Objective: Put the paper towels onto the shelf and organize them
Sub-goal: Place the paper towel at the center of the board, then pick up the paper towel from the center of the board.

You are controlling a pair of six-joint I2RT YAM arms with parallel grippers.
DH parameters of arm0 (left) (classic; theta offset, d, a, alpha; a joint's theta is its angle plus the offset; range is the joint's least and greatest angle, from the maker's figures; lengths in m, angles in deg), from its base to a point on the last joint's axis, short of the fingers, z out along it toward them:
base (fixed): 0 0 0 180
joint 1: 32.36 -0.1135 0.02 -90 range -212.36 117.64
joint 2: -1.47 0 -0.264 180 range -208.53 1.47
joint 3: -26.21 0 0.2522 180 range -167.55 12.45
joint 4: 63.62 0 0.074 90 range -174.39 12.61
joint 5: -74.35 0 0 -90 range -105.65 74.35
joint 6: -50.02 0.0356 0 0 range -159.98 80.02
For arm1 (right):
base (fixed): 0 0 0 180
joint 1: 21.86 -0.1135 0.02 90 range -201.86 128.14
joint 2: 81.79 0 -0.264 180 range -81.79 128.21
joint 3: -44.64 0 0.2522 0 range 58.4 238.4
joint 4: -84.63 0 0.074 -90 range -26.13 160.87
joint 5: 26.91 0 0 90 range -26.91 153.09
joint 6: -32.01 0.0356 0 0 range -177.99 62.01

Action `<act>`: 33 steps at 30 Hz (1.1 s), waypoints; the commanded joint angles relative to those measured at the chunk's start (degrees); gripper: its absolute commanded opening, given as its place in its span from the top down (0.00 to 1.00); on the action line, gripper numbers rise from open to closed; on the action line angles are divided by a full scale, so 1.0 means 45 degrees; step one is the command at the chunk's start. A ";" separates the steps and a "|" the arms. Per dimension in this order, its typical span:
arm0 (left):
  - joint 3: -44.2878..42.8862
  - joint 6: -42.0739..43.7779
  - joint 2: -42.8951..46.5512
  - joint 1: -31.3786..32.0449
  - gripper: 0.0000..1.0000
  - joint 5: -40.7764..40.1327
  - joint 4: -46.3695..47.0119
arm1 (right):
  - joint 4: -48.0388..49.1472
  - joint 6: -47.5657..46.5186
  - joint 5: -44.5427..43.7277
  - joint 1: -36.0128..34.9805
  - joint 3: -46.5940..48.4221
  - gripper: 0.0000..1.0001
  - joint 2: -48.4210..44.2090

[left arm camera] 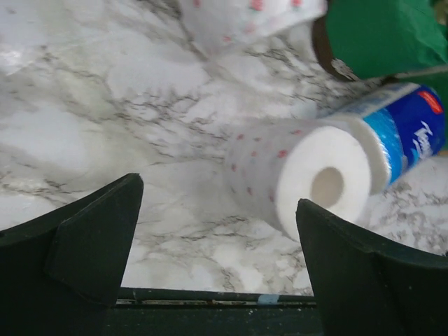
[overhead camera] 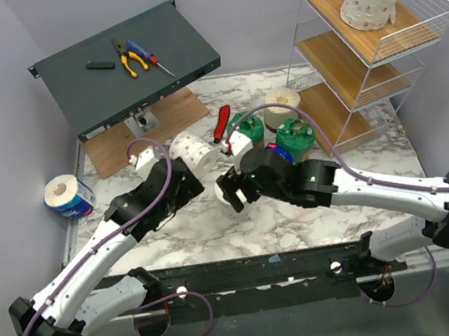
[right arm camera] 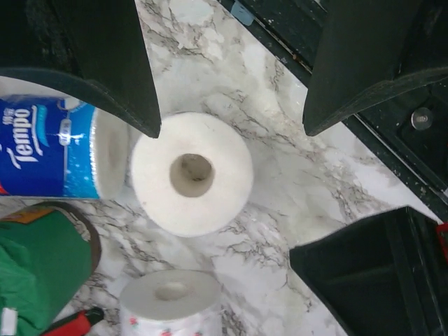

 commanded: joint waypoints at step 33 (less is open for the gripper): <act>0.5488 0.0266 0.3148 -0.4498 0.01 0.1911 0.1420 | -0.1737 0.0065 -0.2312 -0.1113 0.3227 0.33 0.5976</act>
